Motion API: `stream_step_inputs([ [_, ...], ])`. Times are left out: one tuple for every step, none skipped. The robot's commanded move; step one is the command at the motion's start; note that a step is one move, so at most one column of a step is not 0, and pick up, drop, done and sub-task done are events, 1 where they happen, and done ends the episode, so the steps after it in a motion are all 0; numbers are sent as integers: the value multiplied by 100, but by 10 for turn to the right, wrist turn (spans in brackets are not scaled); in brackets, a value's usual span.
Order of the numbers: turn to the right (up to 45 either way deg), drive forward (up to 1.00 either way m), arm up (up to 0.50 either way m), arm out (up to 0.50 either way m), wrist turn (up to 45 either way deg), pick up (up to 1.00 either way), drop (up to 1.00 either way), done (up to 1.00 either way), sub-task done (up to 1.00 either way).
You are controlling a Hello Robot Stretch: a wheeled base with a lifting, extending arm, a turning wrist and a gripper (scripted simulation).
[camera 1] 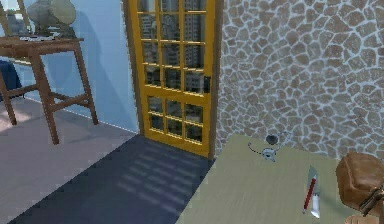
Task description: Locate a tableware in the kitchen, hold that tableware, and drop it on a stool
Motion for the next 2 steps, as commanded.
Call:
stream_step_inputs([
  [0, 0, 32, 0, 0, 0, 0, 0, 0],
  [0, 0, 0, 50, 0, 0, 0, 0, 0],
])
